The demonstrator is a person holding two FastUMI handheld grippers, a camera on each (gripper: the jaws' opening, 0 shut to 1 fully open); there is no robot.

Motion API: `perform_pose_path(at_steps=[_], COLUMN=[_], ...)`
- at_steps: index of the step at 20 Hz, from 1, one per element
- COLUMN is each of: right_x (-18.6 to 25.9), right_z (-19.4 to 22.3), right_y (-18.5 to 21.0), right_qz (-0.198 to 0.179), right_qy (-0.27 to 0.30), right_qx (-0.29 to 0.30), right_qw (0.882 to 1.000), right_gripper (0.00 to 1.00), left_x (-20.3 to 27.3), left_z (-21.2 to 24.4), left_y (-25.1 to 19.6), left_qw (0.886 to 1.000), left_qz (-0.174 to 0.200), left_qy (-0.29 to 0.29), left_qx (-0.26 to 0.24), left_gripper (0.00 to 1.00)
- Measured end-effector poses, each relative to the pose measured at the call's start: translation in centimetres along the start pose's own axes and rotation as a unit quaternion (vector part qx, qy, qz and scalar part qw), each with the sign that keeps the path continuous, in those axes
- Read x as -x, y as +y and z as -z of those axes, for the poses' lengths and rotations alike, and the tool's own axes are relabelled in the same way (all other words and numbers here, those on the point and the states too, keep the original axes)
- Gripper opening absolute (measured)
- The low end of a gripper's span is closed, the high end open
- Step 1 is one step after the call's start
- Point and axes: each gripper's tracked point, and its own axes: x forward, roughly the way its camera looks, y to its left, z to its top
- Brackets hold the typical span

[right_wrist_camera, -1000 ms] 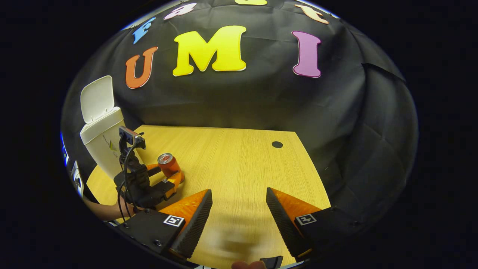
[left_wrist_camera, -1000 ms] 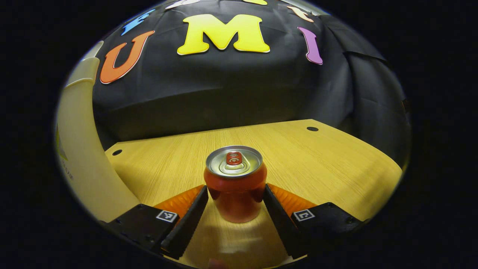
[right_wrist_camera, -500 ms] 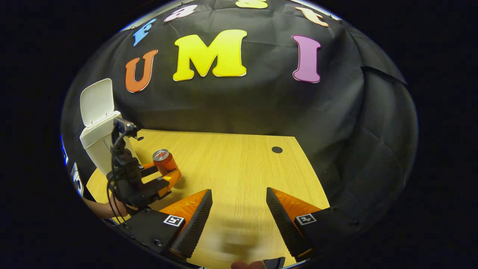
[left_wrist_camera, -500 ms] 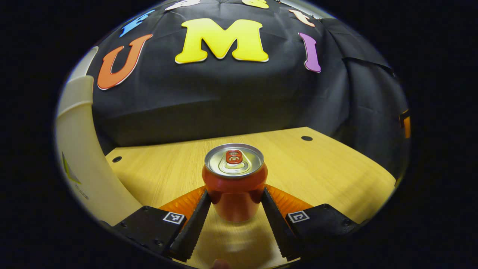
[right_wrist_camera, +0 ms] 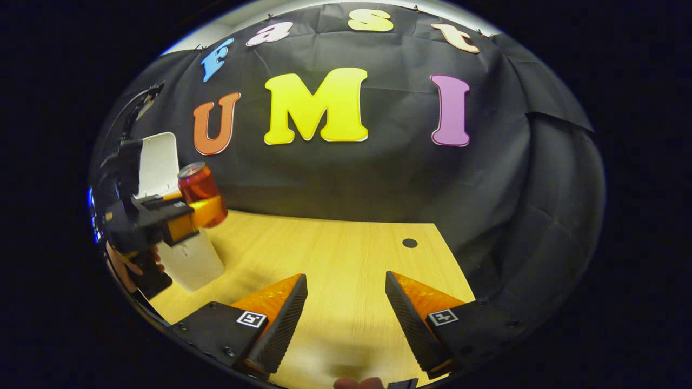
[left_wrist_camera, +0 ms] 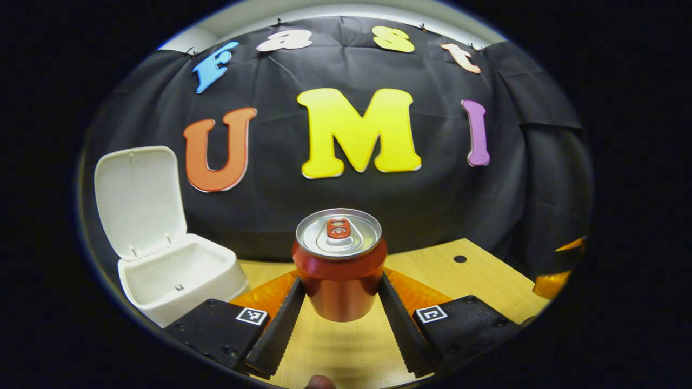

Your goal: Press the lid of the desktop garbage bin to open it, pick up the crumpled paper on the desktop and throw it into the bin, then pick up the pop can on the desktop and drop it into the bin, and finally close the garbage bin lid.

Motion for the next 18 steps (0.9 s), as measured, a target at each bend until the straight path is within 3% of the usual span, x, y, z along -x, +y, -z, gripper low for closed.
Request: perform_pose_path(at_steps=[3, 7, 12, 18], right_x=[-0.3, -1.0, -1.3, -0.7], right_z=[-0.9, -2.2, -2.7, -2.3], right_y=[1.6, 3.8, 6.6, 9.6], right_qz=[-0.022, -0.046, -0.069, -0.082], right_qy=[-0.009, -0.019, -0.021, -0.018], right_qx=[0.006, 0.010, 0.017, 0.045], right_qw=[1.000, 0.999, 0.997, 0.995], right_gripper=[0.92, 0.92, 0.93, 0.93], left_x=[1.2, 2.0, 2.3, 1.9], left_z=[-4.0, -5.8, -3.3, 0.7], left_y=[5.2, 11.6, 18.3, 22.2], left_qw=[0.998, 0.992, 0.985, 0.979], left_qz=[-0.052, -0.113, -0.174, -0.202], left_qy=[-0.031, -0.046, -0.013, 0.041], left_qx=[-0.003, -0.028, -0.020, 0.004], left_gripper=[0.84, 0.84, 0.84, 0.85])
